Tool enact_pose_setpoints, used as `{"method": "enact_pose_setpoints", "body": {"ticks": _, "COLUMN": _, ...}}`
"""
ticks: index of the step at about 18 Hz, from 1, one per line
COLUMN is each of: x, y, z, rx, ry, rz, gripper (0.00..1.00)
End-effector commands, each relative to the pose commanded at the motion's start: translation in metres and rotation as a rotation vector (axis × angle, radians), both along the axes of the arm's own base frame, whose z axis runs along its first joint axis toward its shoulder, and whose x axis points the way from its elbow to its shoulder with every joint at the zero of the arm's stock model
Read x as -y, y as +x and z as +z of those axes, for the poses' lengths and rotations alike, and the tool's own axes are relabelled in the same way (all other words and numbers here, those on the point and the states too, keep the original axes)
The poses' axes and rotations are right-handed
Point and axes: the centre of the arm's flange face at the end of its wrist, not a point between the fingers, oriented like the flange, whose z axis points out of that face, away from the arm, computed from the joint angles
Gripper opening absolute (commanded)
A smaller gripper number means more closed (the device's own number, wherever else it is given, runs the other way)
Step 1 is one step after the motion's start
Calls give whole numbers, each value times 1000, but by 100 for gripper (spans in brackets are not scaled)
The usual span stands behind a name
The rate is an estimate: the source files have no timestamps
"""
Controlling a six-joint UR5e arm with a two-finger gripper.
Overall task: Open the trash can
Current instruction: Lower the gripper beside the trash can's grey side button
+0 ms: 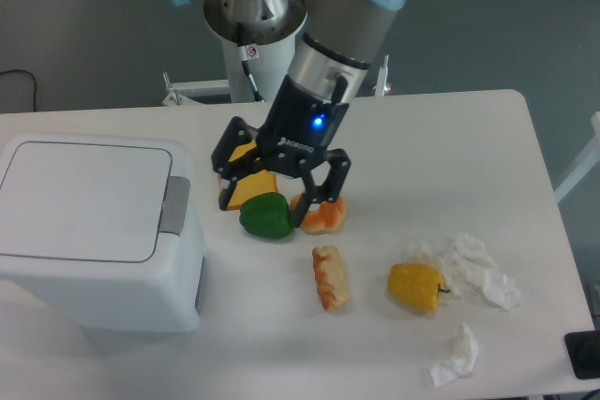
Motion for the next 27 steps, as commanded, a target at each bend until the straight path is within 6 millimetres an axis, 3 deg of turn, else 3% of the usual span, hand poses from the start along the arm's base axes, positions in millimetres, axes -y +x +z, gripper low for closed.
{"method": "enact_pose_setpoints", "body": {"ticks": 27, "x": -4, "y": 15, "z": -21, "rx": 32, "ry": -18, "rz": -31, "gripper": 100}}
